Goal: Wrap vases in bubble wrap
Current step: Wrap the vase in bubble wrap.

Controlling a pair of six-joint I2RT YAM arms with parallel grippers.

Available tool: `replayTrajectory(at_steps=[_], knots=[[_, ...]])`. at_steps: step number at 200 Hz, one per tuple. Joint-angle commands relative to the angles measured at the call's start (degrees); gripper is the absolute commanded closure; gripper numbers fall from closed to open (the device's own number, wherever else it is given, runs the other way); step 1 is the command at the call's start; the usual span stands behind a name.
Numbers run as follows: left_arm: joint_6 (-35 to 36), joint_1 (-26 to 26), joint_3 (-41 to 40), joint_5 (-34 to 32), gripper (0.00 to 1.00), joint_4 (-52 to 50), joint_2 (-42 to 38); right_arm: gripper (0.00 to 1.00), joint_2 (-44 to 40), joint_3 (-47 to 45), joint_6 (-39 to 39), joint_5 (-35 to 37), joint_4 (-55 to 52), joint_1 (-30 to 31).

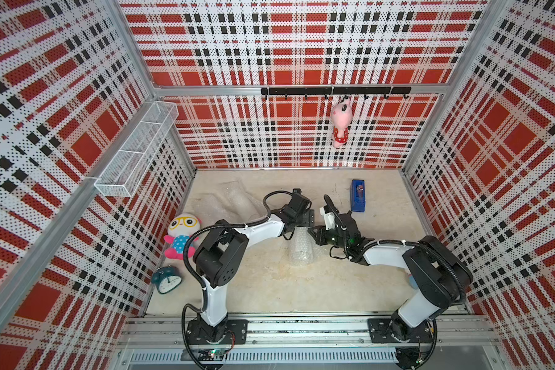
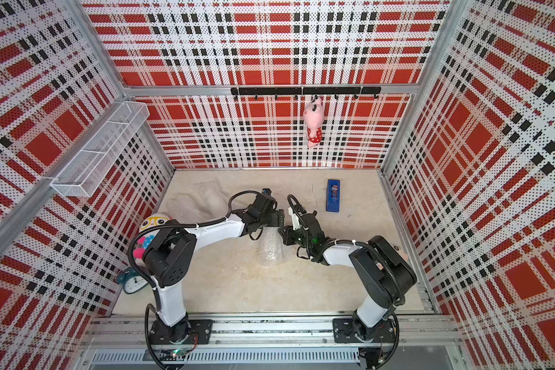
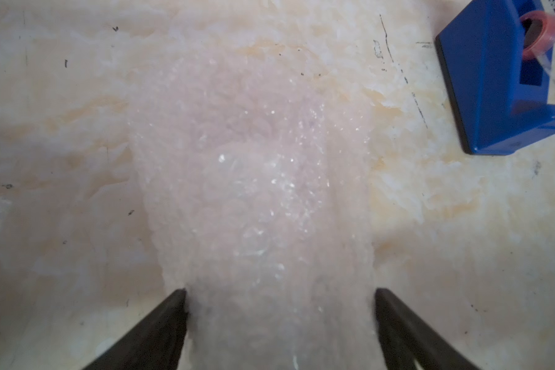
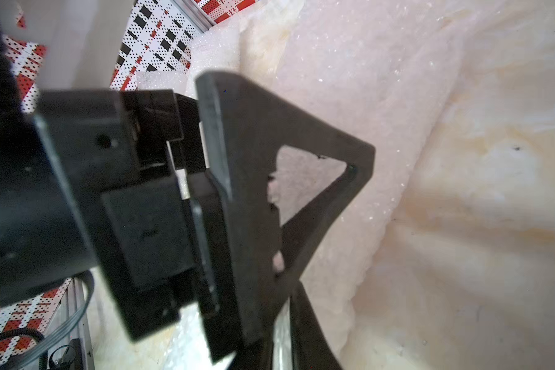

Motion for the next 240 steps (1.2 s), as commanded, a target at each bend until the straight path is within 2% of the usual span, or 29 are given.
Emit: replayTrajectory(at_steps=[1,36,65,115,139,176,216,240], knots=[[-0.18,-0.33,0.91,-0.77,0.14,-1.27,1.23,0.85,0.05,1.03,-0.99,0.94,0.32,0.70],[-0.52,0.10,0.06,-0.90,0.25,-0.88,1.05,0.79,-0.82,0.62,-1.03,1.45,-0.27,0.70],[-0.70,0.59,-1.03,-0.59,0.30,-0.01,0.39,0.73,-2.69,0.01,-1.76,2.52,-2.22,0.68],[-0.44,0.95,-2.84,0.30,0.32,1.10,-0.17,0.55,-11.23,-0.62,-7.38,10.43,-12.55,-1.03],[-0.09,0.62,-3.16,0.15,0.32,1.07,-0.14,0.53,-15.08,-1.26,-8.44,9.86,-15.18,-5.77],[0.75,-0.07,-3.01,-0.66,0.32,0.25,-0.05,0.51,-17.56,0.78,-10.56,7.52,-21.78,-16.54],[0.88,-0.29,-2.78,-1.15,0.32,-0.39,0.35,0.51,-12.48,6.42,-10.86,-1.89,-26.45,-29.70],[0.88,-0.37,-2.64,-1.09,0.32,-0.53,0.41,0.54,-7.84,10.36,-10.66,-7.34,-26.91,-35.18]])
